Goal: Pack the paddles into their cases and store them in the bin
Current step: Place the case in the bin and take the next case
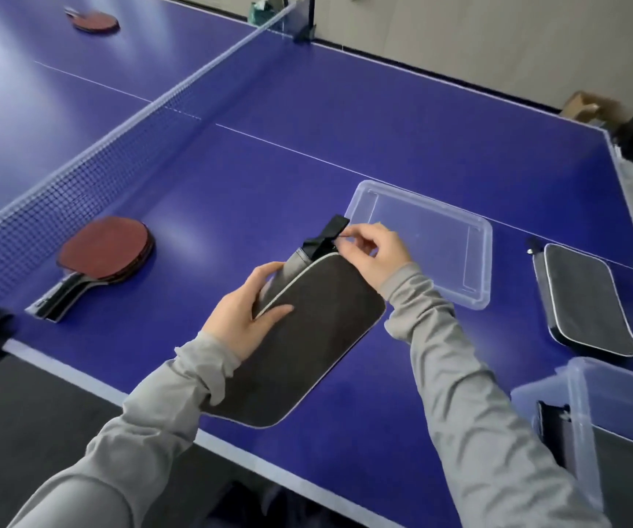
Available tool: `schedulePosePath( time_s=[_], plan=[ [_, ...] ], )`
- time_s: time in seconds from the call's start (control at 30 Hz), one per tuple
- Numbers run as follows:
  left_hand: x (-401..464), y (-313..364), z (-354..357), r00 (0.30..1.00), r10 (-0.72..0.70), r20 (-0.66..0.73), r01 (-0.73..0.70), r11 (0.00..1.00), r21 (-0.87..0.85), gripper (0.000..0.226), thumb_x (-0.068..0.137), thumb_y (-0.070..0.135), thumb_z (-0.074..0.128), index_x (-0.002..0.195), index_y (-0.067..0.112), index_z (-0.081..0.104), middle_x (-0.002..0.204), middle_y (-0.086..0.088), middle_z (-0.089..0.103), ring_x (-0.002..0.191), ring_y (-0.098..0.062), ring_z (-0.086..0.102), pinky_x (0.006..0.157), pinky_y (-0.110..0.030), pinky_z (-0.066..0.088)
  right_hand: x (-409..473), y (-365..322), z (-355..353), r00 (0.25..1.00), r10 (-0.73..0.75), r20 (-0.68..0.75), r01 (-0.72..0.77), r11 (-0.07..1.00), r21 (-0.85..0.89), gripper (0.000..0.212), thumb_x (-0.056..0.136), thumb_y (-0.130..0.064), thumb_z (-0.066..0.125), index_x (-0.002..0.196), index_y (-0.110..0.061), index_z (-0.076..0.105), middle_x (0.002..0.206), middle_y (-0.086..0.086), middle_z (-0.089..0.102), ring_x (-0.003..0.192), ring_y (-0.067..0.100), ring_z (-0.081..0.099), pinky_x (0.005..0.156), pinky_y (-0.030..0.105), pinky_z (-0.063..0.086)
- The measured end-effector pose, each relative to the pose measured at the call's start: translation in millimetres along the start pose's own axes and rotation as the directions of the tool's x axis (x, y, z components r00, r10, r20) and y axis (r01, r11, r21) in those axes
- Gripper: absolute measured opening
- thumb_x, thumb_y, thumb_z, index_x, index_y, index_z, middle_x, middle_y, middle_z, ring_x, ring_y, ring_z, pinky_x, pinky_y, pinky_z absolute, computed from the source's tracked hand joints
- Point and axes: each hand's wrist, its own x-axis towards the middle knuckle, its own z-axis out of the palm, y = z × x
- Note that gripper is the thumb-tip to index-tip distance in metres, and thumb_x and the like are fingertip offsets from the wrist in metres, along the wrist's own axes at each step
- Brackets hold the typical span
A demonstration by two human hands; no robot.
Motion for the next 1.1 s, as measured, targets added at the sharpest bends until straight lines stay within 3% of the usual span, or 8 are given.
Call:
schedulePosePath(
  time_s=[0.1, 0.2, 0.4, 0.5, 0.63, 0.83, 0.97, 1.1],
  plan=[
    [15, -10, -8, 0.998, 0.039, 0.043, -0.039, 0.999, -0.004, 0.049, 0.084, 0.033, 0.066, 0.124, 0.038, 0.037, 0.092, 0.009, 0.065, 0.079, -0.018, 0.062, 0.08, -0.032, 0.049, 17, -3, 4, 0.993, 0.087, 0.082, -0.088, 0.996, 0.004, 0.012, 0.082, -0.021, 0.066, 0.074, -0.026, 0.059, 0.073, 0.001, 0.051, 0.069, 0.015, 0.045, 0.066, 0.015, 0.038],
    [31, -21, -16, 0.991, 0.09, 0.097, -0.094, 0.995, 0.035, 0.048, 0.081, 0.042, 0.063, 0.12, 0.046, 0.035, 0.088, 0.013, 0.063, 0.076, -0.015, 0.06, 0.078, -0.029, 0.048, 26, -8, 6, 0.983, 0.152, 0.108, -0.158, 0.986, 0.048, 0.01, 0.081, -0.011, 0.066, 0.082, -0.019, 0.06, 0.077, 0.005, 0.056, 0.075, 0.017, 0.051, 0.078, 0.027, 0.044],
    [61, -44, -39, 0.966, 0.157, 0.207, -0.165, 0.986, 0.021, 0.049, 0.083, 0.031, 0.067, 0.121, 0.044, 0.038, 0.084, 0.027, 0.056, 0.075, -0.012, 0.056, 0.077, -0.026, 0.045, 34, -20, 18, 0.972, 0.233, 0.025, -0.234, 0.972, 0.029, 0.022, 0.079, 0.0, 0.065, 0.076, -0.017, 0.053, 0.068, 0.0, 0.057, 0.067, 0.014, 0.053, 0.082, 0.037, 0.049],
    [73, -54, -49, 0.957, 0.177, 0.228, -0.175, 0.984, -0.028, 0.049, 0.083, 0.03, 0.068, 0.126, 0.031, 0.044, 0.092, 0.009, 0.065, 0.079, -0.02, 0.061, 0.079, -0.03, 0.049, 37, -23, 27, 0.963, 0.267, -0.046, -0.262, 0.961, 0.093, 0.017, 0.079, 0.001, 0.067, 0.081, -0.012, 0.056, 0.066, -0.004, 0.057, 0.066, 0.013, 0.054, 0.081, 0.036, 0.05],
    [84, -62, -58, 0.941, 0.212, 0.264, -0.196, 0.977, -0.088, 0.048, 0.084, 0.028, 0.067, 0.127, 0.028, 0.045, 0.097, 0.007, 0.066, 0.084, -0.021, 0.062, 0.082, -0.028, 0.048, 38, -25, 37, 0.93, 0.342, -0.133, -0.325, 0.936, 0.134, 0.023, 0.078, -0.004, 0.069, 0.065, -0.017, 0.056, 0.062, 0.0, 0.057, 0.061, 0.018, 0.052, 0.069, 0.035, 0.051],
    [100, -80, -74, 0.944, 0.186, 0.271, -0.137, 0.972, -0.189, 0.045, 0.081, 0.025, 0.071, 0.115, 0.045, 0.048, 0.09, 0.014, 0.063, 0.077, 0.005, 0.059, 0.072, 0.0, 0.038, 30, -4, 41, 0.866, 0.454, -0.208, -0.421, 0.888, 0.184, 0.025, 0.08, -0.002, 0.067, 0.063, -0.018, 0.056, 0.061, 0.002, 0.056, 0.043, 0.001, 0.05, 0.044, 0.009, 0.043],
    [112, -87, -90, 0.974, 0.114, 0.196, -0.043, 0.941, -0.335, 0.043, 0.074, 0.029, 0.07, 0.099, 0.059, 0.05, 0.083, 0.014, 0.066, 0.07, 0.009, 0.058, 0.072, -0.006, 0.044, 20, 17, 42, 0.82, 0.533, -0.208, -0.479, 0.839, 0.259, 0.025, 0.081, 0.0, 0.065, 0.064, -0.016, 0.057, 0.054, 0.0, 0.056, 0.034, -0.002, 0.046, 0.042, 0.01, 0.041],
    [120, -94, -95, 0.985, -0.008, 0.17, 0.098, 0.844, -0.528, 0.038, 0.078, 0.018, 0.072, 0.1, 0.046, 0.059, 0.077, 0.014, 0.072, 0.07, 0.002, 0.064, 0.068, -0.013, 0.052, 6, 32, 49, 0.756, 0.635, -0.16, -0.519, 0.73, 0.444, 0.024, 0.082, 0.003, 0.063, 0.065, -0.014, 0.058, 0.052, 0.0, 0.057, 0.035, 0.002, 0.044, 0.047, 0.02, 0.039]
  ],
)
